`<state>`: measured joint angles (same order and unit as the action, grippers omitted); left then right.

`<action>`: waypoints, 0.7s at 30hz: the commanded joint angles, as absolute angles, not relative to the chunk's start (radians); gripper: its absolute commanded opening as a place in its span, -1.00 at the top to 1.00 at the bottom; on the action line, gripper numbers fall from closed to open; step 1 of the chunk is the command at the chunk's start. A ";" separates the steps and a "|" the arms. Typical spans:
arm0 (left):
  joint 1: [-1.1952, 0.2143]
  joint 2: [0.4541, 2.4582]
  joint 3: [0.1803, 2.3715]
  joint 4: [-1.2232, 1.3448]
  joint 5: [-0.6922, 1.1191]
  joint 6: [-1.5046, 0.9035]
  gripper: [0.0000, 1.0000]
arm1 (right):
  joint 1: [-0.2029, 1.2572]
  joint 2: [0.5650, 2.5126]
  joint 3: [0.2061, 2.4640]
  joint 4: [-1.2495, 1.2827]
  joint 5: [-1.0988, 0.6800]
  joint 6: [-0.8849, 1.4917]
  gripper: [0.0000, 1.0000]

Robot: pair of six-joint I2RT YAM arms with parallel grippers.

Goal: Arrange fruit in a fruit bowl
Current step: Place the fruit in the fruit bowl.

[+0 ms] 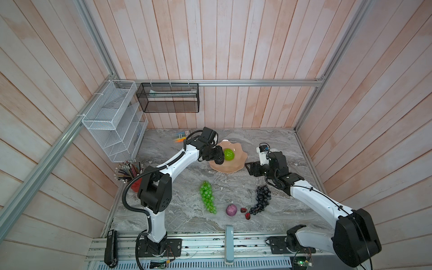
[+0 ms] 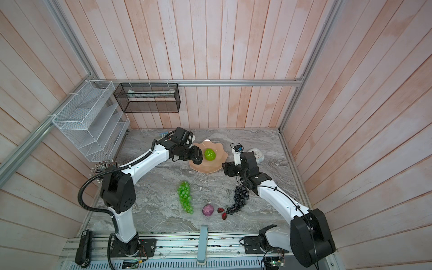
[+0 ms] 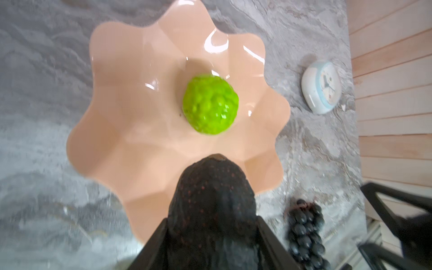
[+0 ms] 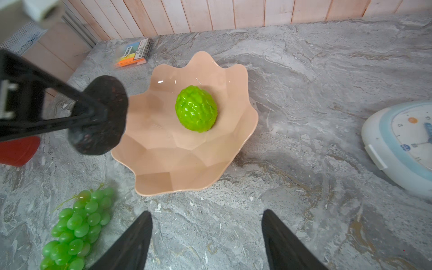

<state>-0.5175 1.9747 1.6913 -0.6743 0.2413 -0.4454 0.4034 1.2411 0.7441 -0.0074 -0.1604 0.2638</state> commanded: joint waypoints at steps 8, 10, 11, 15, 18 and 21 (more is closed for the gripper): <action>-0.512 2.219 1.933 -0.678 0.122 -0.345 0.34 | 0.424 1.192 0.741 -0.073 -0.195 0.273 -0.49; -0.512 2.229 1.925 -0.666 0.113 -0.342 0.34 | 0.426 1.179 0.734 -0.081 -0.188 0.273 -0.49; -0.512 2.232 1.919 -0.658 0.106 -0.342 0.33 | 0.426 1.174 0.728 -0.080 -0.187 0.274 -0.49; -0.512 2.254 1.916 -0.636 0.118 -0.334 0.32 | 0.431 1.170 0.723 -0.083 -0.186 0.283 -0.49; -0.513 2.272 1.921 -0.627 0.124 -0.339 0.30 | 0.437 1.175 0.725 -0.090 -0.184 0.287 -0.49; -0.512 2.282 1.916 -0.609 0.138 -0.339 0.26 | 0.446 1.174 0.727 -0.102 -0.176 0.287 -0.49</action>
<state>-0.5125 2.2547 1.8973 -0.6437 0.1303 -0.3576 0.4355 1.1797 0.7334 -0.0731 -0.1814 0.2718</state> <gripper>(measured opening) 0.524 0.747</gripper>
